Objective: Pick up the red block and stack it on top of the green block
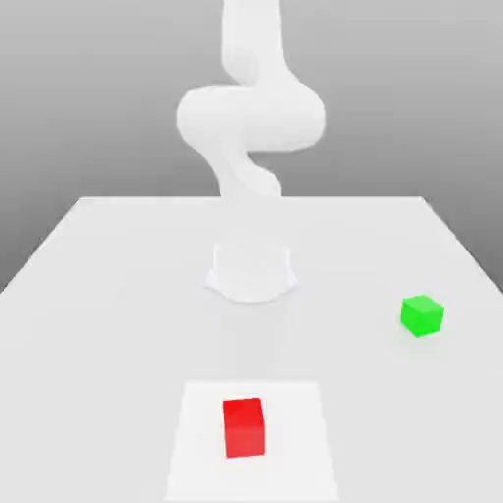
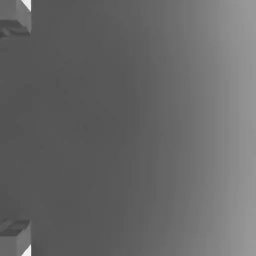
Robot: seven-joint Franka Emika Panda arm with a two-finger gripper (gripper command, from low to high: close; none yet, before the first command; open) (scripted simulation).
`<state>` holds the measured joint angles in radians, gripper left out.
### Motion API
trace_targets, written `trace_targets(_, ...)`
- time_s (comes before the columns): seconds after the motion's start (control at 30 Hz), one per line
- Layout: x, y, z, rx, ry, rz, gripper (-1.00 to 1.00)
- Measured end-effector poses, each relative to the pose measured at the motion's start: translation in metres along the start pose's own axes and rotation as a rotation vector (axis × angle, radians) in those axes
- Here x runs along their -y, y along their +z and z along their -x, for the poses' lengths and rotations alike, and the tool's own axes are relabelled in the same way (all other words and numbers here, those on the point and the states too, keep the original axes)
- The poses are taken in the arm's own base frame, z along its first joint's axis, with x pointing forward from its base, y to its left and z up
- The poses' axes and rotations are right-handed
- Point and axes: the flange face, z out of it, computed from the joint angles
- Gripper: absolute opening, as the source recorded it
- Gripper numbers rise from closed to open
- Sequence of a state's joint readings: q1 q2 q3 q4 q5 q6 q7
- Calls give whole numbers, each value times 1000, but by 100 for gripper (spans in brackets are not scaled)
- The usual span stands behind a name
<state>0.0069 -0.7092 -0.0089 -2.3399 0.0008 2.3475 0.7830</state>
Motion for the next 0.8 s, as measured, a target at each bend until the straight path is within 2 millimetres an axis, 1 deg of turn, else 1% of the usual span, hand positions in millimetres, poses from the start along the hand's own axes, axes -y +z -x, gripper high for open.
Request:
trace_targets(0.1,-12,72,9,78,-16,70,0)
trace_targets(0.2,-30,137,25,153,-32,137,0)
trace_targets(0.3,-54,196,48,227,-47,204,0)
trace_targets(0.4,-83,249,75,301,-63,271,0)
trace_targets(0.5,-117,294,107,375,-79,338,0)
trace_targets(0.6,-155,331,143,449,-95,404,0)
trace_targets(0.7,-192,360,178,515,-110,465,0)
trace_targets(0.8,-212,385,197,530,-114,478,0)
